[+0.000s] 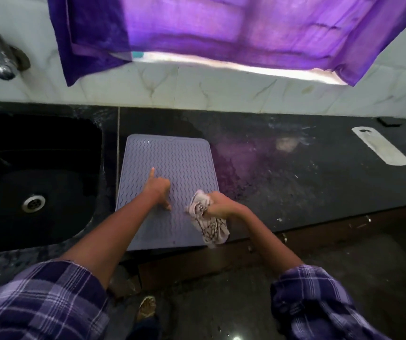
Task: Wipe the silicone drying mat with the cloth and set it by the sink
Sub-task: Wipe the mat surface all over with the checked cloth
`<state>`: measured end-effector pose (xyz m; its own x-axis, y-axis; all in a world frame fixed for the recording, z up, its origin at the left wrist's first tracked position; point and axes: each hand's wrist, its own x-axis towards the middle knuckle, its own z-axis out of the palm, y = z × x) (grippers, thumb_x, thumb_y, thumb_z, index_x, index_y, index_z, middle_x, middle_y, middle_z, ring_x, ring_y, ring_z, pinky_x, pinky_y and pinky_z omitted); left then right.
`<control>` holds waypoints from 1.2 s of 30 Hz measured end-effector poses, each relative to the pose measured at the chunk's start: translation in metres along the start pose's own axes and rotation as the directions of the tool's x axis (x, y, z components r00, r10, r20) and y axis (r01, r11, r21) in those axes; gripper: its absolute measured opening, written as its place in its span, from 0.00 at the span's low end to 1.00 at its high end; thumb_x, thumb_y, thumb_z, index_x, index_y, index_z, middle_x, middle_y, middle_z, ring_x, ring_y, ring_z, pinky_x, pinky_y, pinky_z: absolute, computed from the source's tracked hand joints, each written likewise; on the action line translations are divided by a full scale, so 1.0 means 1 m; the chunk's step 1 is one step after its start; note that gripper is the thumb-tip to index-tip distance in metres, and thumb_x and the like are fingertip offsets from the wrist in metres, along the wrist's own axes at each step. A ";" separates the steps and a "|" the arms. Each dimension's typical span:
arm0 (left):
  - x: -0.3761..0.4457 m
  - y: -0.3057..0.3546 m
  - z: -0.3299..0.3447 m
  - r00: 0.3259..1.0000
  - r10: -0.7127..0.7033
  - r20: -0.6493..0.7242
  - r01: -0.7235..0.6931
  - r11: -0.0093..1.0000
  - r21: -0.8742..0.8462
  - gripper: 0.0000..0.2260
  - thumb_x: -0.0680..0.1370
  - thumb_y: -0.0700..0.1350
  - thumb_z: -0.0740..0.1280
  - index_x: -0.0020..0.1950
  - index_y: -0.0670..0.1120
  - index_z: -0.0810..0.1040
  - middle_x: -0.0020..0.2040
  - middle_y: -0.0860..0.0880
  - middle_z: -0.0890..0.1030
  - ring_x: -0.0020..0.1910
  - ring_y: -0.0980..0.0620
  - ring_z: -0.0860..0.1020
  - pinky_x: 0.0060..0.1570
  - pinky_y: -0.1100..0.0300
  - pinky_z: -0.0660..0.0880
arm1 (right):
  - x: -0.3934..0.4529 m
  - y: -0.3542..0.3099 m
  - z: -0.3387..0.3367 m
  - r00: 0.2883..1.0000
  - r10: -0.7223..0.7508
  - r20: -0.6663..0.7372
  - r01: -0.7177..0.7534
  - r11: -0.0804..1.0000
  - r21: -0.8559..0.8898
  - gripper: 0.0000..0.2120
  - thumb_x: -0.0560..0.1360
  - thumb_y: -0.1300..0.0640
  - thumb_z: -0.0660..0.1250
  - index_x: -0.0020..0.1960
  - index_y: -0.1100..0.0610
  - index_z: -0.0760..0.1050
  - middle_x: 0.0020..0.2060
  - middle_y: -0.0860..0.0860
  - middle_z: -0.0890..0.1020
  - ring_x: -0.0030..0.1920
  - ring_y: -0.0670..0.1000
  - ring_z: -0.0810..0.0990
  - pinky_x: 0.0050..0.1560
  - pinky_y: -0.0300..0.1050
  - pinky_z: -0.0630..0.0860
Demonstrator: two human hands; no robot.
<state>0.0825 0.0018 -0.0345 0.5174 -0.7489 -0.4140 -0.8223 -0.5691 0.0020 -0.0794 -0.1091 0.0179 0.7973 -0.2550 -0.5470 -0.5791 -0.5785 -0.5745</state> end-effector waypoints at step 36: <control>0.142 -0.034 -0.057 0.959 0.000 -0.283 -0.141 0.867 -0.478 0.28 0.73 0.48 0.73 0.70 0.44 0.70 0.70 0.45 0.72 0.69 0.47 0.70 0.71 0.53 0.63 | 0.172 -0.006 -0.111 0.662 0.101 -0.742 -0.080 0.995 0.064 0.07 0.69 0.58 0.69 0.44 0.61 0.80 0.42 0.60 0.85 0.43 0.59 0.83 0.43 0.49 0.78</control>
<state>0.1979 -0.1043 -0.0414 0.5632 -0.8144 -0.1398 -0.6725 -0.5500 0.4952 0.0802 -0.2351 -0.0049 0.5961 -0.8023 0.0319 -0.6505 -0.5058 -0.5666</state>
